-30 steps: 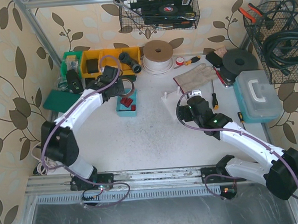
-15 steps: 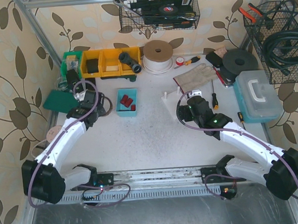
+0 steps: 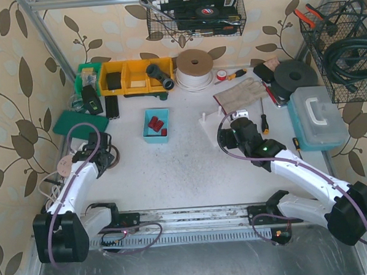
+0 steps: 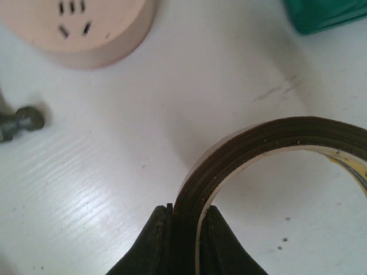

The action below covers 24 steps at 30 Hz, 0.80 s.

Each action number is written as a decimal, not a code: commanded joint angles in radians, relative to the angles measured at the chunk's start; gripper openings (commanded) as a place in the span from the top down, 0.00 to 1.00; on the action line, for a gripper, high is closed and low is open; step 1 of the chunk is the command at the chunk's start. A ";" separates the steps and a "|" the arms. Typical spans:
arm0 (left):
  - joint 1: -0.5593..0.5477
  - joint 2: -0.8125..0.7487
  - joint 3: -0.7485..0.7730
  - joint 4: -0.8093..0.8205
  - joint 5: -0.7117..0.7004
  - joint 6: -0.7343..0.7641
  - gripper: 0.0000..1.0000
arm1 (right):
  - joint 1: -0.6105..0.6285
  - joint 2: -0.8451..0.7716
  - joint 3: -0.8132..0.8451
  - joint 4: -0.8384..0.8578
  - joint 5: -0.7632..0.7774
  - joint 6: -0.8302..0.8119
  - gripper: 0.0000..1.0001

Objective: Install the large spring

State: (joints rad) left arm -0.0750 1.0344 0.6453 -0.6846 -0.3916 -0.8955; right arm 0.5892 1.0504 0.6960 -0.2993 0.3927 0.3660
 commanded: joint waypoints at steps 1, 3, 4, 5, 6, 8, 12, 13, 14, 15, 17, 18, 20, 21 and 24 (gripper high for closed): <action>0.019 0.012 -0.036 -0.016 0.034 -0.151 1.00 | 0.006 0.001 0.002 0.020 0.012 0.004 0.05; 0.019 0.026 -0.041 -0.013 0.034 -0.164 1.00 | 0.006 -0.005 -0.002 0.023 0.015 0.004 0.05; 0.020 0.034 -0.037 -0.019 0.028 -0.172 1.00 | 0.006 -0.007 -0.008 0.030 0.020 0.004 0.05; 0.020 0.039 -0.034 -0.027 0.024 -0.177 1.00 | 0.006 -0.006 -0.014 0.037 0.024 0.003 0.05; 0.020 0.043 -0.031 -0.033 0.016 -0.177 1.00 | 0.006 -0.003 -0.017 0.041 0.029 0.002 0.05; 0.019 0.044 -0.033 -0.036 -0.002 -0.172 1.00 | 0.007 0.009 -0.008 0.035 0.026 0.001 0.05; 0.020 0.046 -0.029 -0.051 -0.048 -0.166 1.00 | 0.006 0.030 0.008 0.023 0.013 0.001 0.05; 0.018 0.049 -0.032 -0.044 -0.053 -0.166 1.00 | 0.006 0.032 0.009 0.022 0.012 0.000 0.05; 0.018 0.055 -0.038 -0.029 -0.043 -0.166 1.00 | 0.007 0.034 0.011 0.020 0.011 0.000 0.05; 0.020 0.064 -0.045 -0.011 -0.021 -0.163 1.00 | 0.006 0.033 0.011 0.019 0.013 0.001 0.05; 0.019 0.097 -0.054 0.021 0.011 -0.157 1.00 | 0.007 0.028 0.010 0.019 0.015 0.000 0.05; 0.020 0.114 -0.051 0.026 0.014 -0.157 1.00 | 0.006 0.025 0.008 0.019 0.016 -0.001 0.05; 0.019 0.145 -0.040 0.029 0.013 -0.151 0.99 | 0.006 0.020 0.005 0.020 0.019 -0.001 0.05; 0.019 0.156 -0.037 0.033 0.016 -0.147 0.95 | 0.006 0.019 0.005 0.020 0.021 -0.001 0.05; 0.018 0.179 -0.022 0.029 0.026 -0.144 0.84 | 0.006 0.018 0.009 0.012 0.029 -0.001 0.05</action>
State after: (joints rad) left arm -0.0643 1.1976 0.6006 -0.6678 -0.3805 -1.0454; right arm 0.5892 1.0801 0.6937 -0.2806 0.3969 0.3656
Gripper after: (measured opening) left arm 0.153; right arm 0.952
